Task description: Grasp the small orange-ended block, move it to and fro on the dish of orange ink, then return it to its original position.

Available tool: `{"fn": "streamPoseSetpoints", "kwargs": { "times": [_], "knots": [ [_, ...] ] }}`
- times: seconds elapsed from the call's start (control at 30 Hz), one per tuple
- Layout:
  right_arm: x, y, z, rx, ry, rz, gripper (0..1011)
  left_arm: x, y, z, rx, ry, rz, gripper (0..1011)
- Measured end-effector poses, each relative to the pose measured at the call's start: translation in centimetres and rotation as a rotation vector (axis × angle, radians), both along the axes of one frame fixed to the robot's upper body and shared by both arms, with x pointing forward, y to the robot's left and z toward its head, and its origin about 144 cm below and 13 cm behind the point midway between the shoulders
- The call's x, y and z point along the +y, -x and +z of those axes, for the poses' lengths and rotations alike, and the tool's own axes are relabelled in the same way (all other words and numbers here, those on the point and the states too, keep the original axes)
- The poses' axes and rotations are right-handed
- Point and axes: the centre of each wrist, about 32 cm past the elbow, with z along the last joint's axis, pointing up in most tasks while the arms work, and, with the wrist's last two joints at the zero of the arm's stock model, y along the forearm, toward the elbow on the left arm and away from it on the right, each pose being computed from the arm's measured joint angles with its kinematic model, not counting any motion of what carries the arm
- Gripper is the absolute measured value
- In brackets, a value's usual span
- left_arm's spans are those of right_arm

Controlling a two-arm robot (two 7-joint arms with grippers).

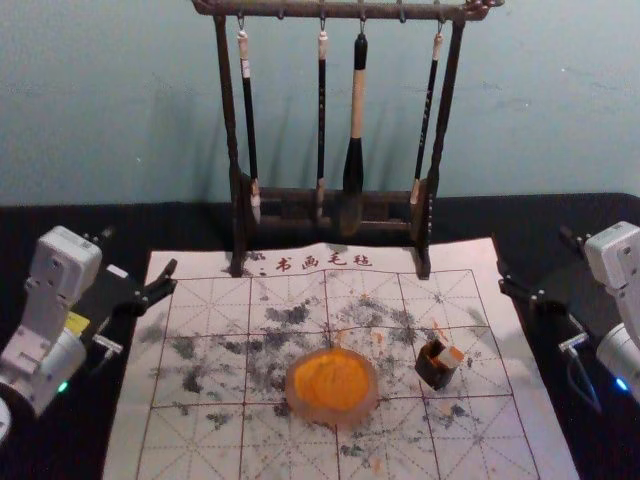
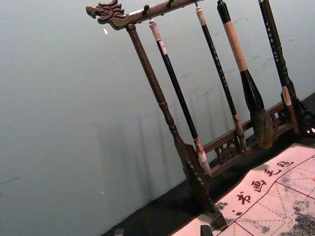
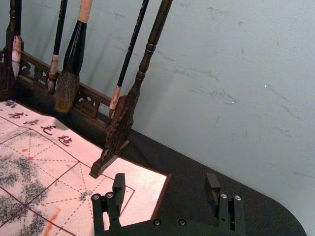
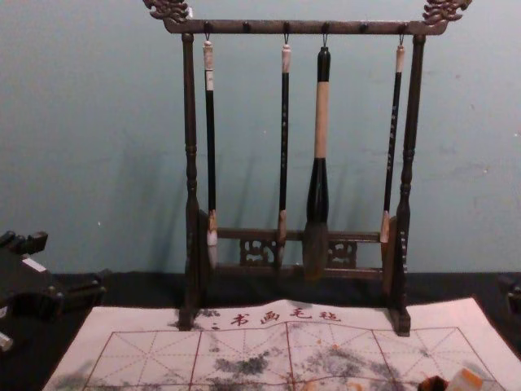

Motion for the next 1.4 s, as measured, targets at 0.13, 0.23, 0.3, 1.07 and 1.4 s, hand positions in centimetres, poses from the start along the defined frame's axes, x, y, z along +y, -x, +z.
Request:
{"fn": "streamPoseSetpoints", "kwargs": {
  "times": [0.13, 0.23, 0.3, 1.07, 1.4],
  "knots": [
    [-0.01, -0.01, 0.01, 0.0, 0.0, 0.0, 1000, 0.0, 0.0, 0.0, 0.0, 0.0, 0.0, 1001],
    [-0.02, -0.02, 0.03, -0.001, 0.0, 0.0, 1000, 0.0, 0.0, 0.0, 0.0, 0.0, 0.0, 1001],
    [-0.02, -0.02, 0.03, -0.001, 0.0, 0.0, 1000, 0.0, 0.0, 0.0, 0.0, 0.0, 0.0, 1002],
    [-0.05, -0.03, 0.05, -0.001, -0.001, 0.0, 1000, 0.0, 0.0, 0.0, 0.0, 0.0, 0.0, 1001],
    [-0.05, -0.03, 0.05, -0.001, -0.001, 0.0, 1000, 0.0, 0.0, 0.0, 0.0, 0.0, 0.0, 1001]
  ]
}}
